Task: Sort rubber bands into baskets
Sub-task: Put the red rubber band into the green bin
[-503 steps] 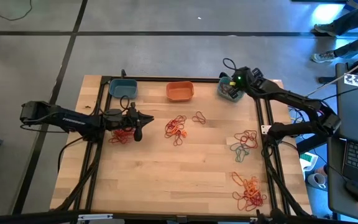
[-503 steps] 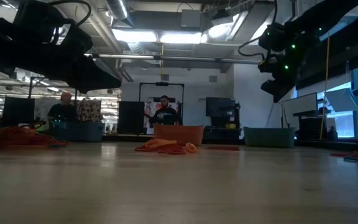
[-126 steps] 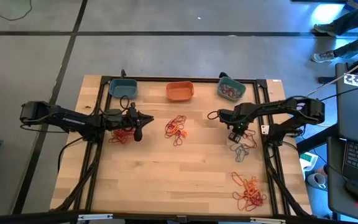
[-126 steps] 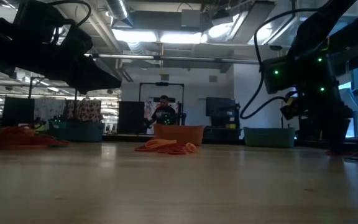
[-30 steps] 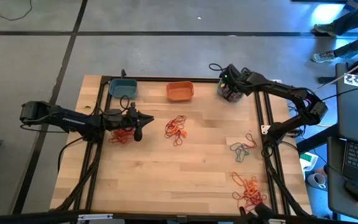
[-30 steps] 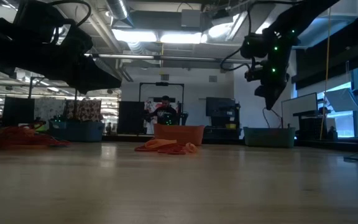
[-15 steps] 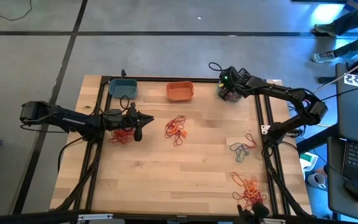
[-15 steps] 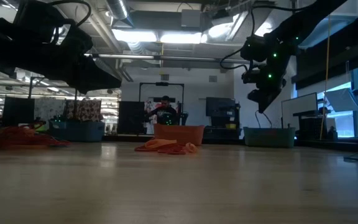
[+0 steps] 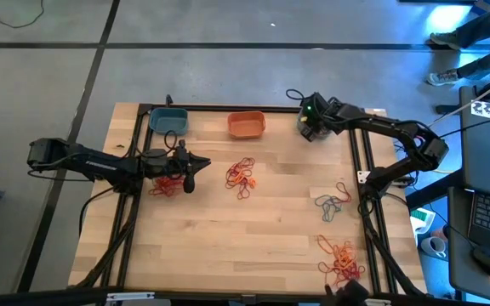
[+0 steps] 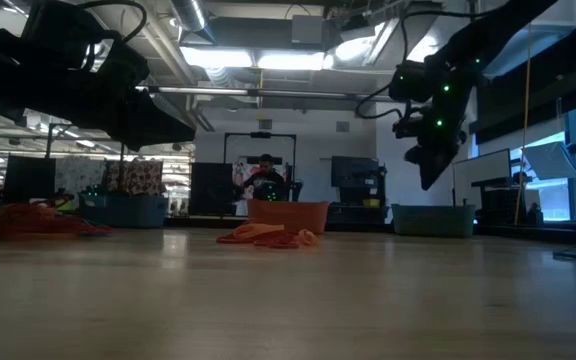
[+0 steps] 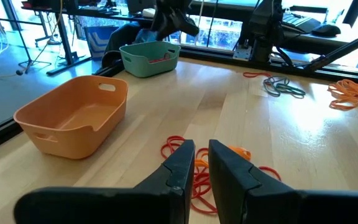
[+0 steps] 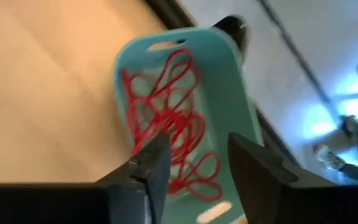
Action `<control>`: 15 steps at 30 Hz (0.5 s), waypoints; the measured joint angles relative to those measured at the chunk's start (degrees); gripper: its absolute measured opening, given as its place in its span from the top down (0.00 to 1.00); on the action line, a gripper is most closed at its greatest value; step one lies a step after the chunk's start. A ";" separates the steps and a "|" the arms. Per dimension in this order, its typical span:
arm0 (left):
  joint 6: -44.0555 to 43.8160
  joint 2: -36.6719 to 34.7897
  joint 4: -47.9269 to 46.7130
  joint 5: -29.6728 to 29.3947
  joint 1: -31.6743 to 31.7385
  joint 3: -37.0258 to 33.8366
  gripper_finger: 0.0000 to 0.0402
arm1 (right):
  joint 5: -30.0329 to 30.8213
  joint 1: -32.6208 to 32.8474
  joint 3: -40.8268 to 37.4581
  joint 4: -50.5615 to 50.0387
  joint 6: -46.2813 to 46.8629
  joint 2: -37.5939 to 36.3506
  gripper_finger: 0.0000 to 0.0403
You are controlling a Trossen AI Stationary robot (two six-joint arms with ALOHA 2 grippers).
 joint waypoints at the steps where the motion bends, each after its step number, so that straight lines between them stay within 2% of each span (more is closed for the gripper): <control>1: 0.00 -0.02 0.00 0.02 0.00 0.00 0.89 | -1.20 0.04 0.23 -1.14 0.22 -0.24 0.58; 6: -0.02 0.00 0.00 0.00 0.00 0.00 0.89 | -6.20 0.70 0.81 -6.81 2.49 -3.39 0.57; 15: -0.07 -0.02 0.00 0.02 0.00 0.00 0.89 | -6.53 8.61 0.87 -14.94 7.15 -11.23 0.58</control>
